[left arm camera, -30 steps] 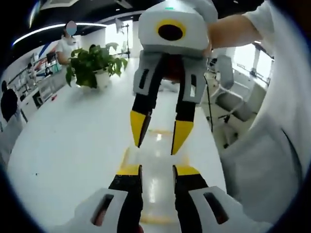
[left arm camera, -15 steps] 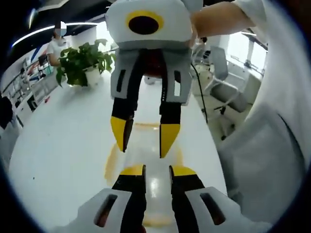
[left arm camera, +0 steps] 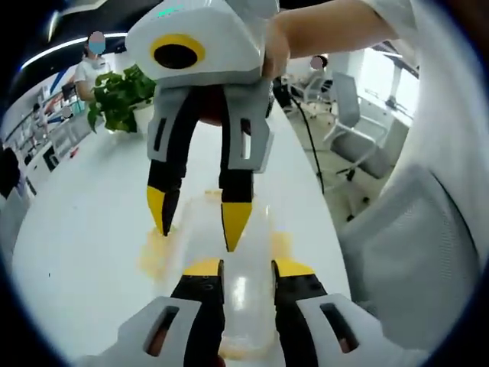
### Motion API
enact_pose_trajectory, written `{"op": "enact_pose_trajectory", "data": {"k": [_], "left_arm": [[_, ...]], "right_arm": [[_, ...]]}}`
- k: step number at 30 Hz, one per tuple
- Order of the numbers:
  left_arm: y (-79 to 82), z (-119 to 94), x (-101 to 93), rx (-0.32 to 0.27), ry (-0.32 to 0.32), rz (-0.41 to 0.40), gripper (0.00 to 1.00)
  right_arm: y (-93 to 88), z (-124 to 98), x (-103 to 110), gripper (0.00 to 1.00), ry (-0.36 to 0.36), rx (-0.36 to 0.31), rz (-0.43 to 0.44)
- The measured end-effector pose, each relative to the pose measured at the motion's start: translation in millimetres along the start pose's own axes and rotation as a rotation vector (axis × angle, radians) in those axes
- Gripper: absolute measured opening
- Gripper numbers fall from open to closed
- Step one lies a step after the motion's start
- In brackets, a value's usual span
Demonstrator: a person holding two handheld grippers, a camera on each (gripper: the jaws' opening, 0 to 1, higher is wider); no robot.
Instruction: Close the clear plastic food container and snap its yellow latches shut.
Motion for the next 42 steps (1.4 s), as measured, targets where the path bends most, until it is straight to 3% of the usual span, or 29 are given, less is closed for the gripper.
{"op": "enact_pose_trajectory", "data": {"k": [13,22,32,42], "left_arm": [[-4.8,1,-1.8,0.017,0.035,0.000,0.36],[-5.5,6,-0.9,0.032,0.138,0.077,0.51],[-7.6,13,-4.2,0.058,0.177,0.174,0.51],[-6.7,20,-4.0,0.071,0.194,0.191,0.51]], "right_arm": [[-4.2,6,-7,0.40,0.042,0.020,-0.001],[-3.8,10,-5,0.43,0.069,0.046,-0.030],[-3.5,12,-7,0.47,0.106,0.073,-0.048],[-0.4,17,-13,0.55,0.167,0.123,-0.104]]}}
Point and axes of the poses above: the point that each gripper's makers call its tool centre point, and the gripper's own axes: z roughly forward along the fingers, x roughly to its left, y roughly out of its top, the point moved 2 cm from there along -z, roughly backward along the fingers, and after that the axes turned 9 degrees about x, right-handed, at the moved point
